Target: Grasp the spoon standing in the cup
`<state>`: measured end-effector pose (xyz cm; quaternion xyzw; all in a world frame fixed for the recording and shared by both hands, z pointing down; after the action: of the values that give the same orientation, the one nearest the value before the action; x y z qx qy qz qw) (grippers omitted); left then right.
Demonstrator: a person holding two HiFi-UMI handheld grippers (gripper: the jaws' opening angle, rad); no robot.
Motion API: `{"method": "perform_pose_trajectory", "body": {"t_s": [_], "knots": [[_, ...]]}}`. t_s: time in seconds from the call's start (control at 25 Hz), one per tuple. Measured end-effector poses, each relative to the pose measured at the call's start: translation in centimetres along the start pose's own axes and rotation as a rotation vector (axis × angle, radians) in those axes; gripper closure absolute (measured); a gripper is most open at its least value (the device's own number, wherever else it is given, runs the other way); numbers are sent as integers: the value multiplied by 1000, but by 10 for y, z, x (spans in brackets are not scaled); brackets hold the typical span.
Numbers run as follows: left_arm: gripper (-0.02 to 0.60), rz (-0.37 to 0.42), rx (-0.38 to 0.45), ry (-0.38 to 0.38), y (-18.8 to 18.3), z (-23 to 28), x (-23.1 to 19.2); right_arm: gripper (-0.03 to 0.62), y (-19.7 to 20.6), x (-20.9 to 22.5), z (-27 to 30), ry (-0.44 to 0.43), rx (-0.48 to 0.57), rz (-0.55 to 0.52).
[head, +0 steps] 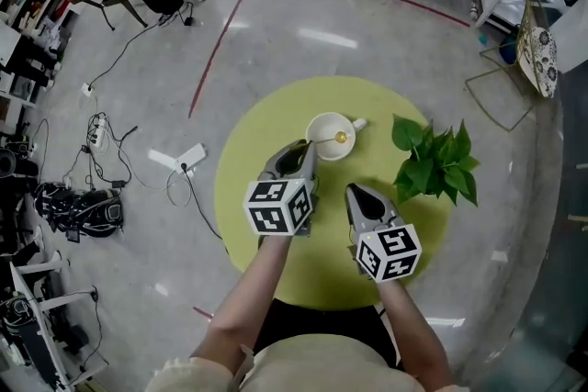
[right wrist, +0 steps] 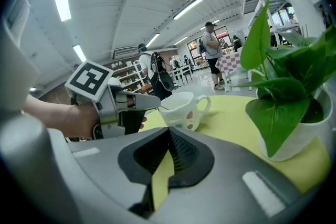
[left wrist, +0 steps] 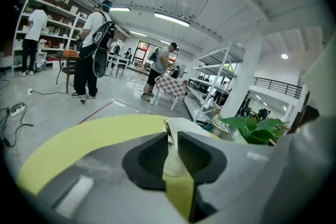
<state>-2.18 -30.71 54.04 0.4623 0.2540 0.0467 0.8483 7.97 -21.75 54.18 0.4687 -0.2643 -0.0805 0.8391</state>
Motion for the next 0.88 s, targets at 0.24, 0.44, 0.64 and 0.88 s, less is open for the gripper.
{"method": "perform_pose_trajectory", "body": {"t_s": [0.24, 0.44, 0.64, 0.88], "knots": [[556, -9, 14, -5, -2, -2, 0, 592, 1, 0, -3, 2, 2, -6], [563, -35, 20, 2, 0, -4, -1, 592, 2, 2, -7, 8, 3, -10], [574, -24, 34, 9, -2, -7, 3, 592, 2, 0, -10, 9, 9, -13], [575, -10, 58, 15, -10, -18, 8, 592, 0, -6, -14, 4, 20, -26]]}}
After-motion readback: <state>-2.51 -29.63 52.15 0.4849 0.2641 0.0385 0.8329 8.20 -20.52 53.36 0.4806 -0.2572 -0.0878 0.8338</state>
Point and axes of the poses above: the fingertips, and each gripper's own axes: z forward along the fingers, x to its right, y out of its underside, the point moved 2 cm from there along -z, backward along the fingers, and after that the axes turned 2 degrees about x, right-handed, at the moved point
